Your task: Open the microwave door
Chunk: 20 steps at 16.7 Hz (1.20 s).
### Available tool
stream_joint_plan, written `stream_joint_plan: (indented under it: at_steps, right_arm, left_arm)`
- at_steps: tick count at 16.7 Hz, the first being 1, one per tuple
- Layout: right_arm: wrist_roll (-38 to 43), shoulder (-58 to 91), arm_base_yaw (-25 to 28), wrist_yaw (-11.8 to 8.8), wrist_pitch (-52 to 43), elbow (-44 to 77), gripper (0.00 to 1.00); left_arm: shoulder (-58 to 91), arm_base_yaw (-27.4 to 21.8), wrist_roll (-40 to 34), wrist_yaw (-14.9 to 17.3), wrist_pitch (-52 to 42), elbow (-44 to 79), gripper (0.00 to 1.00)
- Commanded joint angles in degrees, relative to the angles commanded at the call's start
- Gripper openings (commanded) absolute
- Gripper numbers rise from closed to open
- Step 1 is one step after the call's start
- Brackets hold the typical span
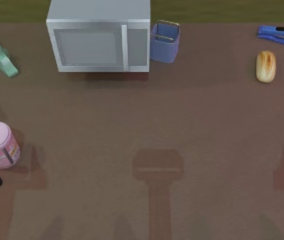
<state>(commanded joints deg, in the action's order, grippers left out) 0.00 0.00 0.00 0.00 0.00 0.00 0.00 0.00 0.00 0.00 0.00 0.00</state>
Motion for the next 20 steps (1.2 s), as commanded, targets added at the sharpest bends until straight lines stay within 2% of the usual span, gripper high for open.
stream_joint_plan:
  at_steps: [4, 8, 12, 20]
  right_arm:
    - [0.0, 0.0, 0.0, 0.0, 0.0, 0.0, 1.0]
    - [0.0, 0.0, 0.0, 0.0, 0.0, 0.0, 1.0]
    - [0.0, 0.0, 0.0, 0.0, 0.0, 0.0, 1.0]
    - [0.0, 0.0, 0.0, 0.0, 0.0, 0.0, 1.0]
  left_arm:
    - [1.7, -0.7, -0.5, -0.4, -0.6, 1.7, 1.0]
    - [12.5, -4.4, -3.6, -2.7, -4.2, 11.8, 1.0]
    - [31.8, -10.0, -8.4, -6.3, -9.7, 28.1, 1.0]
    - [79.8, -23.2, -19.7, -14.3, -21.9, 67.0, 1.0]
